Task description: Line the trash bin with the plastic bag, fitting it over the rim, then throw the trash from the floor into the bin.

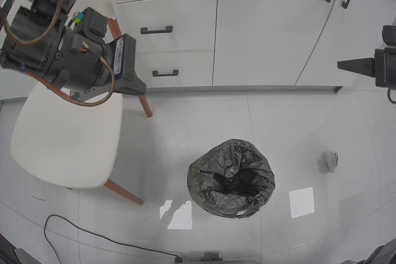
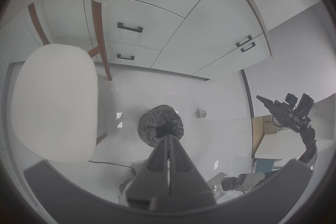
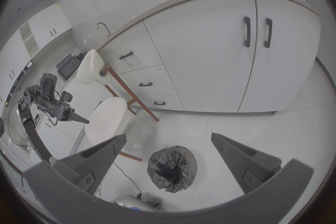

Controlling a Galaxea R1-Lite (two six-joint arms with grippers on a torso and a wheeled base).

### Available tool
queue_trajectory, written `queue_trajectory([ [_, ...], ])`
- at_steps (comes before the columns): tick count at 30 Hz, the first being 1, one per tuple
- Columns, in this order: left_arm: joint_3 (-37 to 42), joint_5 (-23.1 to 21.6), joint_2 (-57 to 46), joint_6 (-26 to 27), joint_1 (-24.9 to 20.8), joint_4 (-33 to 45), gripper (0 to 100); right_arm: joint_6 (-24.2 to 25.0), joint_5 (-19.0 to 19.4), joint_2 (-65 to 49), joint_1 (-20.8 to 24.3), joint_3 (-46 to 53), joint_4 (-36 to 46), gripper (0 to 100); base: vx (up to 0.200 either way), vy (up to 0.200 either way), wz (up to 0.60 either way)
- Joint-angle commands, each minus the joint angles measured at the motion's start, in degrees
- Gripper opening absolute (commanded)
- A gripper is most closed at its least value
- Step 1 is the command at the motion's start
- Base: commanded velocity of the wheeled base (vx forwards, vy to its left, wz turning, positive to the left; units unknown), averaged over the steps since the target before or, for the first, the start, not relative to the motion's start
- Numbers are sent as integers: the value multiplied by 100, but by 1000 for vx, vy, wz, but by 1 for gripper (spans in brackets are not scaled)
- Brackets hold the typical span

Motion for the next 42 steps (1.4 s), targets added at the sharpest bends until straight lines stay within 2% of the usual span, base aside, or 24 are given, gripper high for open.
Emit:
queue_trajectory([
  [1,5,-11,-35,-6,0,-2,0,4,1,-37,1,18,-1,0,0,0,0],
  [9,-12,-11,-52,-6,0,-2,0,4,10,-125,36,35,52,0,0,0,0],
  [17,146,-2,-35,-23,-220,-2,0,4,18,-415,71,484,26,0,0,0,0],
  [30,304,103,-61,-436,-220,-81,0,-5,18,-573,71,580,43,0,0,0,0],
  [42,286,147,-131,-436,-220,-90,0,-14,18,-678,115,589,69,0,0,0,0],
])
